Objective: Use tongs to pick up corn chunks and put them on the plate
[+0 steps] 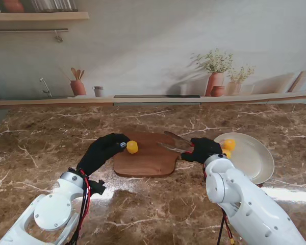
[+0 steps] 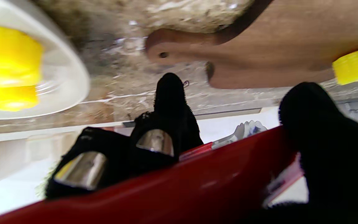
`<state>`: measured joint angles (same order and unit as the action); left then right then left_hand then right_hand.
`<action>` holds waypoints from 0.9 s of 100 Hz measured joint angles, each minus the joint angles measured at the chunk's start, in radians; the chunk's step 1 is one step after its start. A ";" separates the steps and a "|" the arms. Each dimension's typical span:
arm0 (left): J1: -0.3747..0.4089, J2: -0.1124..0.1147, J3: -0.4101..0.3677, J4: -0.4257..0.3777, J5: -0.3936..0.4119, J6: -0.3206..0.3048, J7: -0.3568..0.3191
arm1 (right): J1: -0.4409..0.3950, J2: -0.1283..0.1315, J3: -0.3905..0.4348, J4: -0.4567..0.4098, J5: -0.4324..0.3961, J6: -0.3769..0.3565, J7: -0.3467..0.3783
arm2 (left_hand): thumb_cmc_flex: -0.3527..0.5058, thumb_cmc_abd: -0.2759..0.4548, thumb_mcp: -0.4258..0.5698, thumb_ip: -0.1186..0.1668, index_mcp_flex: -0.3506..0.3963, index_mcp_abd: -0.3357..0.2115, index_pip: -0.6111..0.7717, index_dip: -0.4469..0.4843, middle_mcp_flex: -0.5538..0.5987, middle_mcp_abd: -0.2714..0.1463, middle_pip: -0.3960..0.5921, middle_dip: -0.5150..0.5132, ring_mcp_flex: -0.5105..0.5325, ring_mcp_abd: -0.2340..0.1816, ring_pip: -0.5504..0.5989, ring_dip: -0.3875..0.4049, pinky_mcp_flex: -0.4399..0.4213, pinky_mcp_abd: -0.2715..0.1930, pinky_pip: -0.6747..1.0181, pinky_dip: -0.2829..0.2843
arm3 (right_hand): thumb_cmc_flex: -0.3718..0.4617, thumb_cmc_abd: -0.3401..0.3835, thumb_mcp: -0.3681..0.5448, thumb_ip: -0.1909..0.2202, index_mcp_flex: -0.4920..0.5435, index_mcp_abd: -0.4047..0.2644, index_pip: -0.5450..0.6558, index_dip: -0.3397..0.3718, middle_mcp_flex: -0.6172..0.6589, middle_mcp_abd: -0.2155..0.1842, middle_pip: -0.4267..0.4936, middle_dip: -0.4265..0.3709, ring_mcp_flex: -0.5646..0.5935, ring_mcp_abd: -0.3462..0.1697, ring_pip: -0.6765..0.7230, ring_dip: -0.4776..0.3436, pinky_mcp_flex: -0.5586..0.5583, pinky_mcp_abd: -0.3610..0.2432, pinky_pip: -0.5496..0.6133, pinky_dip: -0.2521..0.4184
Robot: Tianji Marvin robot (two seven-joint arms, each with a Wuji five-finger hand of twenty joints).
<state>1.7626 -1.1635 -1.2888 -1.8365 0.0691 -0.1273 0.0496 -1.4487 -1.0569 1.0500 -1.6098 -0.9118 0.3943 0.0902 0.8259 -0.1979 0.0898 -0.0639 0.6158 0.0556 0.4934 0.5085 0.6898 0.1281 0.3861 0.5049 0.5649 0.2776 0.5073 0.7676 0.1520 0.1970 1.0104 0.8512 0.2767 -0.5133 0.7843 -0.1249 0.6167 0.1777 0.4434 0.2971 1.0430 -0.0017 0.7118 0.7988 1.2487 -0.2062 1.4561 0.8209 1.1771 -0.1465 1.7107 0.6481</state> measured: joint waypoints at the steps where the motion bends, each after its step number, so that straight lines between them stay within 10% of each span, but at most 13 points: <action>1: 0.000 0.000 -0.001 -0.001 0.000 0.002 -0.002 | 0.009 0.000 -0.009 0.006 0.005 0.001 0.003 | 0.000 0.000 0.000 0.000 0.000 0.000 0.000 0.000 0.000 0.000 0.000 0.000 0.000 0.000 0.000 0.000 0.000 0.000 0.000 0.000 | 0.000 0.000 0.000 0.000 -0.002 0.000 0.000 0.000 0.000 0.000 0.000 0.000 0.000 0.000 0.000 0.000 0.000 0.000 0.000 0.000; 90: -0.013 0.014 -0.039 -0.067 0.034 0.093 -0.035 | 0.416 -0.036 -0.486 0.268 0.169 0.102 0.117 | 0.000 0.000 0.000 0.000 0.000 0.000 0.000 0.000 0.000 0.000 0.000 0.000 0.000 0.000 0.000 0.000 0.000 -0.001 0.000 0.000 | -0.073 0.039 -0.083 0.022 -0.153 0.027 -0.063 -0.001 -0.164 -0.009 0.000 0.000 0.000 -0.067 0.003 -0.004 0.000 -0.056 -0.014 0.000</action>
<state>1.7498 -1.1491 -1.3280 -1.9031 0.1034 -0.0345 0.0150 -1.0332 -1.0925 0.5641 -1.3416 -0.7424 0.4963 0.2073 0.8259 -0.1979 0.0898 -0.0639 0.6155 0.0556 0.4934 0.5085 0.6898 0.1281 0.3861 0.5048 0.5646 0.2776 0.5073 0.7676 0.1519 0.1960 1.0100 0.8512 0.2040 -0.4741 0.7017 -0.1027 0.4636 0.2044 0.3805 0.2965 0.8785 -0.0111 0.7116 0.7989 1.2487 -0.2730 1.4589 0.8169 1.1772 -0.2023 1.6963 0.6484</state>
